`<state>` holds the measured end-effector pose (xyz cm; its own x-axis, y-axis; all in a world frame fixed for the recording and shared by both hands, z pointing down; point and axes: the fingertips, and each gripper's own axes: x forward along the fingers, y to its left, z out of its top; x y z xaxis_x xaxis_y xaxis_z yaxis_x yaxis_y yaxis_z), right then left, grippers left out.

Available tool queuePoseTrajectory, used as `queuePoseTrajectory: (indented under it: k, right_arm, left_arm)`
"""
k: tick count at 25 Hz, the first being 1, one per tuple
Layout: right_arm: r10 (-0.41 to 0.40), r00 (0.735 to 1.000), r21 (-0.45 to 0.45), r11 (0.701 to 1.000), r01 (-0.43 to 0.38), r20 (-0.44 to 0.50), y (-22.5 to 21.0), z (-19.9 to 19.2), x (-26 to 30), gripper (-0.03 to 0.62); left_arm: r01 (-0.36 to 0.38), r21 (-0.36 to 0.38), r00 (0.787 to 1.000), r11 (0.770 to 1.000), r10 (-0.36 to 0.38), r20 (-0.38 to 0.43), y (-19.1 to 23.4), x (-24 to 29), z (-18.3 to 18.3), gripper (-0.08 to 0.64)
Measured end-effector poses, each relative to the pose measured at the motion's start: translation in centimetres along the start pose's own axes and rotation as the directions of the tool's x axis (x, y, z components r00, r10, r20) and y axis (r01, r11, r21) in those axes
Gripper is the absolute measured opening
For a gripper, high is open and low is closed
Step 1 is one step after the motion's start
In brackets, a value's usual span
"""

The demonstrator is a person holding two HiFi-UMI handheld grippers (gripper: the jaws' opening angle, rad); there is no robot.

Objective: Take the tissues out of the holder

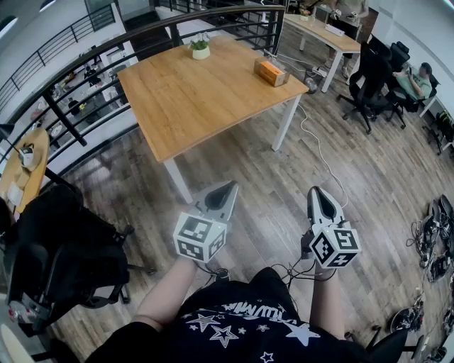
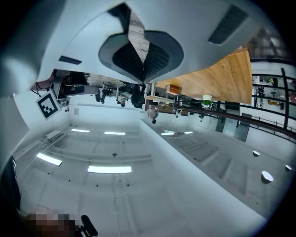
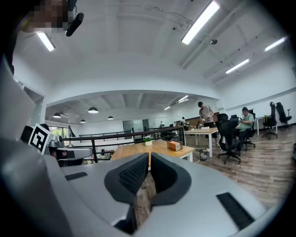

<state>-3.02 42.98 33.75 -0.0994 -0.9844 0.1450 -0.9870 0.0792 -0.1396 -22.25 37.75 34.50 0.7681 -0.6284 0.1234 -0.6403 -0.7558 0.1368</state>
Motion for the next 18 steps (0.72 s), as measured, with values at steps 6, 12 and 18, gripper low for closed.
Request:
queuePoseTrajectory:
  k: [6,12,18]
  right_arm:
    - [-0.010,1.000,0.019,1.000,0.010,-0.005,2.1,-0.8,-1.0,0.027]
    - [0.031,0.999,0.052,0.998,-0.032,0.008,5.2,-1.1,-0.7,0.026]
    - [0.051,0.996,0.138,0.989,-0.061,0.074,6.0,-0.9,-2.1,0.026]
  left_arm:
    - [0.008,-0.004,1.000,1.000,-0.008,-0.002,0.7,-2.9,-0.5,0.014]
    - [-0.013,0.037,1.000,0.999,0.013,0.007,2.7,-4.5,0.1,0.014]
    - [-0.001,0.041,1.000,0.999,0.001,-0.008,2.6,-6.1,-0.5,0.014]
